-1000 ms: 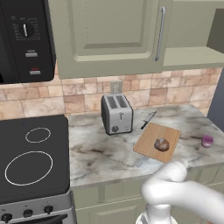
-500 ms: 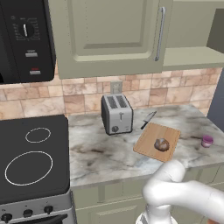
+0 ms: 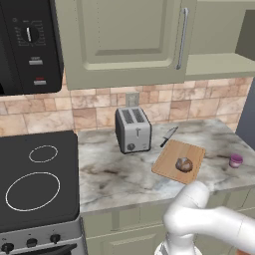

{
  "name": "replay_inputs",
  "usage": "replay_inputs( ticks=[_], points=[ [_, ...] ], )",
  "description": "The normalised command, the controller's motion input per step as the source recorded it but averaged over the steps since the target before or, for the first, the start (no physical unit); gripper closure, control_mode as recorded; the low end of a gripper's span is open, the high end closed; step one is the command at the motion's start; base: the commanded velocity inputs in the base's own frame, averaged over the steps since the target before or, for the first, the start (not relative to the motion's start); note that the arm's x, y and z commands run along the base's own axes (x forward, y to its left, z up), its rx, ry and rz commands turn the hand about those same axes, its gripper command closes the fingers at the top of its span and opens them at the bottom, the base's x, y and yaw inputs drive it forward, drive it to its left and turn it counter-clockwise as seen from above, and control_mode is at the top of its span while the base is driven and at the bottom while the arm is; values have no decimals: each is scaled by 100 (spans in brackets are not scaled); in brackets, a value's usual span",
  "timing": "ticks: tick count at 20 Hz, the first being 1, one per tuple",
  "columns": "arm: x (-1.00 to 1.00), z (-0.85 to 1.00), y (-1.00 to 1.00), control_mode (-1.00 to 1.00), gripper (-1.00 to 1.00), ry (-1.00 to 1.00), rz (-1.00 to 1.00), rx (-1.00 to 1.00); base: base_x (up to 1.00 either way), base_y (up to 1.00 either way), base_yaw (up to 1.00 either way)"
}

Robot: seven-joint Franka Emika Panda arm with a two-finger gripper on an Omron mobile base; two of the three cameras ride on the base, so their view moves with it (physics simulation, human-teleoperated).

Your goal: Pick the bread, place it on the cutting board, pick the jam, place it on the counter, and close the cabinet.

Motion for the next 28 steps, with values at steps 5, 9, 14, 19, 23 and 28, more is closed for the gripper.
replay_inputs(
  ticks=[5,9,14,19,23,28],
  points=[
    [59,-20,-22,-100,-100,-7,0,0,0,0,0],
    [63,-19,-23,-100,-100,-5,0,0,0,0,0],
    [61,-13,-26,-100,-100,-4,0,0,0,0,0],
    [34,0,-27,-100,-100,-1,0,1,0,0,0],
    [14,0,-19,-100,-100,-1,0,0,0,0,0],
    [2,0,-4,-100,-100,-1,9,0,0,0,0]
  ],
)
